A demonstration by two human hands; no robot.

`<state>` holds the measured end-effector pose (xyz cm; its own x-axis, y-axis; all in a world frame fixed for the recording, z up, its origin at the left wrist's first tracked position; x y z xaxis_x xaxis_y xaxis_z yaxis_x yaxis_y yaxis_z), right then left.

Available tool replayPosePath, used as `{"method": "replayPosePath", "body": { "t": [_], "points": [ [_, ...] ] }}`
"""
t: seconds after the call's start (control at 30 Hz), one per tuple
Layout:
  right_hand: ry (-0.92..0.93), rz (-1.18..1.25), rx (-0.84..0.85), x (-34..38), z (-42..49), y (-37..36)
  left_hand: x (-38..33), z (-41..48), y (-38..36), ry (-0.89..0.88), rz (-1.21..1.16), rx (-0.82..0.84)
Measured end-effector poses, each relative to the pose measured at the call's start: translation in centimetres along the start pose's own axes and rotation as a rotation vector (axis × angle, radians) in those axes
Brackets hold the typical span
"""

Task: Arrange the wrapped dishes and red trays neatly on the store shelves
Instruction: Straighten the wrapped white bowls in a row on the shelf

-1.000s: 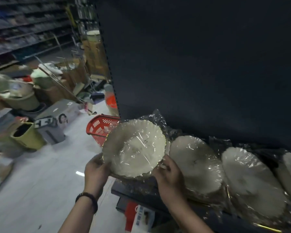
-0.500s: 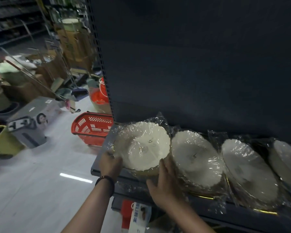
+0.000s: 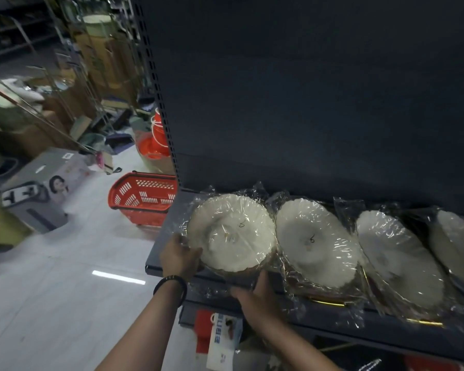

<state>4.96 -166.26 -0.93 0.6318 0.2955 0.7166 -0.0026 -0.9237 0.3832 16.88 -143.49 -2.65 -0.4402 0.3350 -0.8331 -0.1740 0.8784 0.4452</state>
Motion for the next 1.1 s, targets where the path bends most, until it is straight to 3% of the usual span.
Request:
{"method": "replayPosePath", "body": {
  "t": [0.17, 0.33, 0.47, 0.57, 0.67, 0.73, 0.9, 1.1],
  "points": [
    [0.010, 0.125, 0.091, 0.3, 1.3, -1.0, -0.1, 0.3, -0.6, -0.044, 0.108, -0.010],
    [0.077, 0.186, 0.232, 2.6, 1.2, -1.8, -1.2, -0.1, 1.6, -0.045, 0.165, -0.125],
    [0.141, 0.103, 0.131, 3.0, 2.0, -1.2, -1.9, 0.0, 2.2, -0.035, 0.183, -0.095],
    [0.204, -0.080, -0.077, 2.8, 1.2, 0.1, -2.0, -0.7, 1.7, -0.145, 0.211, -0.076],
    [0.419, -0.346, -0.089, 4.1, -0.4, -1.0, -3.3, -3.5, 0.3, -0.543, 0.457, -0.120],
    [0.553, -0.528, -0.052, 4.9, -0.8, -2.5, -2.9, -4.9, -1.9, -0.757, 0.640, -0.045],
    [0.513, -0.814, -0.010, 4.0, 1.1, -3.4, -1.1, -4.4, -4.9, -0.725, 0.840, 0.179],
    [0.500, -0.915, 0.014, 3.6, 2.7, -3.4, -0.9, -3.4, -5.6, -0.724, 0.897, 0.157]
  ]
}}
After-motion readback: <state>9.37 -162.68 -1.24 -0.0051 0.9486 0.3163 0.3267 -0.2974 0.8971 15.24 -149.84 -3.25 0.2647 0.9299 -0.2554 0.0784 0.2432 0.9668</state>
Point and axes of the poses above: each hand's wrist, its own z-axis towards the middle knuckle, its own y-axis out of the back of the hand, x = y × z, the point moved 9 cm from there along z, towards the middle knuckle, and after that the axes turned 2 degrees about -y, right-handed, at the moved point
